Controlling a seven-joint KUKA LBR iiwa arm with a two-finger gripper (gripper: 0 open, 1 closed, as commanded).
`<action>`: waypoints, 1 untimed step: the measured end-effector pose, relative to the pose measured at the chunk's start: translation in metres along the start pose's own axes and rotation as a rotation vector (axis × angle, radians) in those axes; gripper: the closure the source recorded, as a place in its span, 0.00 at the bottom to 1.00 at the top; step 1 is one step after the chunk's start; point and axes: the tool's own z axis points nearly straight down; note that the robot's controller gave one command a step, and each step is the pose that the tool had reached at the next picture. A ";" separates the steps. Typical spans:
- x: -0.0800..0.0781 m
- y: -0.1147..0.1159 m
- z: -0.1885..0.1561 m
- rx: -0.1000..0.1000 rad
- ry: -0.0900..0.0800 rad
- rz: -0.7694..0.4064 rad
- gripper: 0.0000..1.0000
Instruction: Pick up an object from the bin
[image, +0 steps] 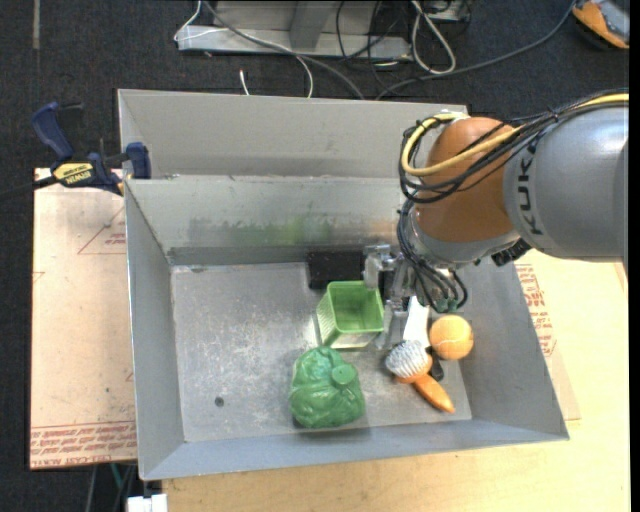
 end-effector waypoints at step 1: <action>-0.001 0.000 -0.004 0.000 -0.006 0.000 0.00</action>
Offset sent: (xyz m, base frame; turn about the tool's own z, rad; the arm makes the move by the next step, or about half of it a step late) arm -0.0302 0.0411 -0.0177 0.0343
